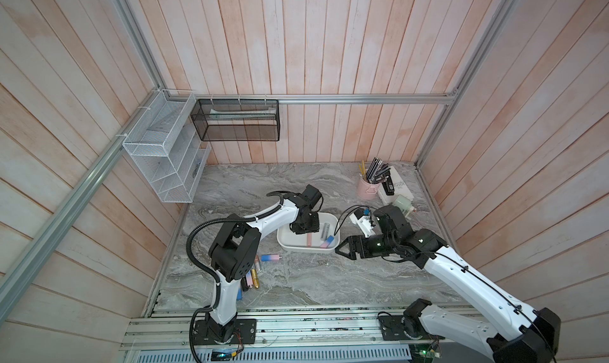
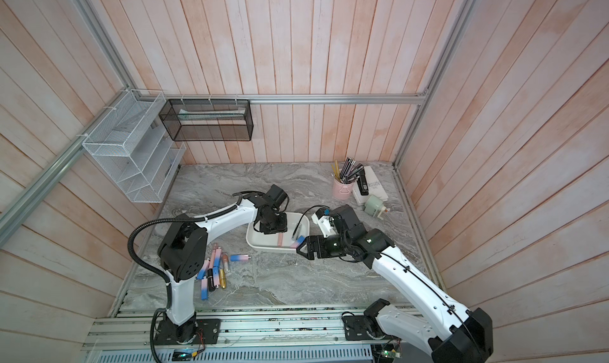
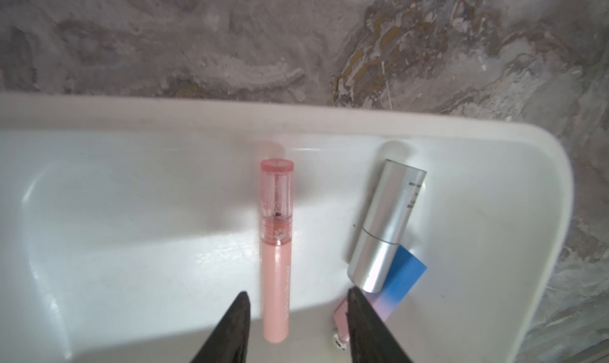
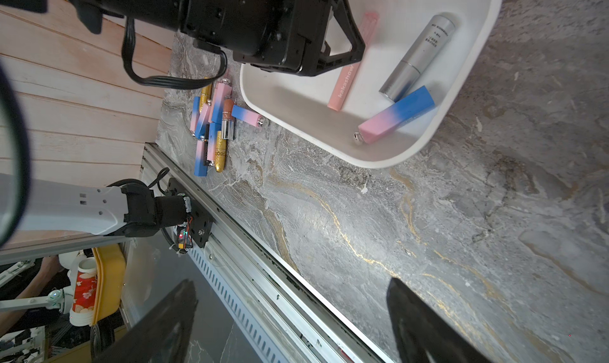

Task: Put the lipstick into the storage box
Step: Place the lipstick in the storage box, then pick up the lipstick at the center of the board.

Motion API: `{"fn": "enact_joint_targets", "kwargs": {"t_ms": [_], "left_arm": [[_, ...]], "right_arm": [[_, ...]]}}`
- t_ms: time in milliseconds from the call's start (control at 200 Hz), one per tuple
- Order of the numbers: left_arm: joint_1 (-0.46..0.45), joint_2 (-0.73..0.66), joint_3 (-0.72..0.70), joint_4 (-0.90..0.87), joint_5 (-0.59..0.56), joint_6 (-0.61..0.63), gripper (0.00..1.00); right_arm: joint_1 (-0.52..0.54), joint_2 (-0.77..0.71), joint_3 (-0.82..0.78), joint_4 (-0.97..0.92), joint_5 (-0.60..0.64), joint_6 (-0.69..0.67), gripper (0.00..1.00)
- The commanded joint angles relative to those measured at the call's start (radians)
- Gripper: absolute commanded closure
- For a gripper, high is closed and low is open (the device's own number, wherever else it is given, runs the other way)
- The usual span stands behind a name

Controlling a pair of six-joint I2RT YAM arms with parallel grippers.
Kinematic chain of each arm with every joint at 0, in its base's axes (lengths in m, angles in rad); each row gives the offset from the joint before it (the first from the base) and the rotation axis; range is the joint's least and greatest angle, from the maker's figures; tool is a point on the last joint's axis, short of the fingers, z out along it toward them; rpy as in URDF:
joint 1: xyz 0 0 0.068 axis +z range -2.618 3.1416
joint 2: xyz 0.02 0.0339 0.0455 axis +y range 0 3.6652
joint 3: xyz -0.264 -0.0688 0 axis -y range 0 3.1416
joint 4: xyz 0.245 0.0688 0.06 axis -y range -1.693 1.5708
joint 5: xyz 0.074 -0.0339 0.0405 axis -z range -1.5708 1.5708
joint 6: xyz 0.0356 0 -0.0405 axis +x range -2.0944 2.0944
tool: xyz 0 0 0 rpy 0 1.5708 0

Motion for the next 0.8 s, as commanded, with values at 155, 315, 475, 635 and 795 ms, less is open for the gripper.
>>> {"fn": "enact_joint_targets", "kwargs": {"t_ms": [155,315,475,635,795], "left_arm": [[-0.004,-0.247,0.003,-0.054,-0.052,-0.005,0.00],[-0.004,-0.477,-0.143,-0.161,-0.105,-0.079,0.00],[-0.003,-0.703,-0.380,-0.231,-0.130,-0.168,0.03],[-0.004,-0.867,-0.569,-0.211,-0.132,-0.167,0.08],[-0.004,-0.895,-0.636,-0.257,-0.182,-0.189,0.08]], "right_arm": [[-0.005,0.021,-0.001,0.019,0.004,0.002,0.08],[-0.004,0.036,0.002,0.037,-0.004,0.002,0.08],[-0.002,0.054,-0.007,0.058,-0.016,-0.004,0.08],[0.008,0.071,-0.011,0.069,-0.033,-0.023,0.11],[0.020,0.098,0.004,0.066,-0.042,-0.042,0.13]]}}
